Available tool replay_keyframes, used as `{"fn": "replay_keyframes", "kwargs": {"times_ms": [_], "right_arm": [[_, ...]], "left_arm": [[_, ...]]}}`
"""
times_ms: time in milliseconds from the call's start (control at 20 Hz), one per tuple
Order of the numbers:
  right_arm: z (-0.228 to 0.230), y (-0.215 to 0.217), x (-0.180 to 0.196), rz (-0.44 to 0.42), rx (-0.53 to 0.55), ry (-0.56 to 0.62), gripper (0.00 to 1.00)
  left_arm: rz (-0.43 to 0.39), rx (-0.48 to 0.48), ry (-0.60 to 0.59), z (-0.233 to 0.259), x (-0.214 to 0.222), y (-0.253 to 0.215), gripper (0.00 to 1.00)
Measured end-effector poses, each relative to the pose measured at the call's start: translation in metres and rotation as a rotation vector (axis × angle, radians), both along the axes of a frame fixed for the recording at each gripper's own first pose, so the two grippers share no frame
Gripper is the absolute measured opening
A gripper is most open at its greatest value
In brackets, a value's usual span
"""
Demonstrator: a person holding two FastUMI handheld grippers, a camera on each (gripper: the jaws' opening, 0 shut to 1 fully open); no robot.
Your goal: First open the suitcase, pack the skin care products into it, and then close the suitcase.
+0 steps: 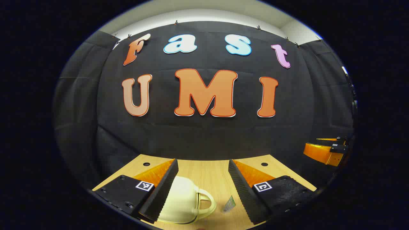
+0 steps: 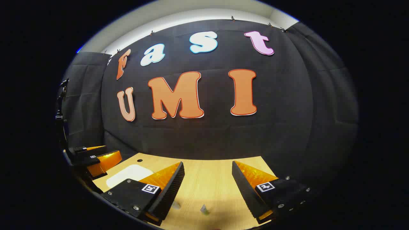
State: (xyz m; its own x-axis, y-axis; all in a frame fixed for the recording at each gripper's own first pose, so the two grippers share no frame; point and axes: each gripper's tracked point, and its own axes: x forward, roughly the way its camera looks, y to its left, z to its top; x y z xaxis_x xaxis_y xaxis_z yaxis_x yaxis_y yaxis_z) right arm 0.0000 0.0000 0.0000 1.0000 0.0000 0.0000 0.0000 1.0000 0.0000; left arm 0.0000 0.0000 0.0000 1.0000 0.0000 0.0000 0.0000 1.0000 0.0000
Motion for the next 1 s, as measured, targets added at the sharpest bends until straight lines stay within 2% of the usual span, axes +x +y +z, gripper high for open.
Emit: {"fn": "replay_keyframes", "kwargs": {"times_ms": [400,800,900,1000], "right_arm": [[-0.009,-0.005,0.003,-0.006,-0.014,0.025,0.95],[-0.014,-0.006,0.006,-0.005,-0.032,0.041,0.95],[-0.018,-0.009,0.008,-0.013,-0.035,0.051,0.95],[-0.023,-0.011,0.008,-0.017,-0.036,0.063,0.95]], "left_arm": [[-0.008,0.004,0.017,-0.007,0.009,-0.006,0.97],[0.037,0.008,0.035,-0.018,0.009,0.013,0.98],[0.055,0.043,0.04,-0.024,0.012,0.02,0.98],[0.074,0.119,0.05,-0.033,0.014,0.025,0.98]]}}
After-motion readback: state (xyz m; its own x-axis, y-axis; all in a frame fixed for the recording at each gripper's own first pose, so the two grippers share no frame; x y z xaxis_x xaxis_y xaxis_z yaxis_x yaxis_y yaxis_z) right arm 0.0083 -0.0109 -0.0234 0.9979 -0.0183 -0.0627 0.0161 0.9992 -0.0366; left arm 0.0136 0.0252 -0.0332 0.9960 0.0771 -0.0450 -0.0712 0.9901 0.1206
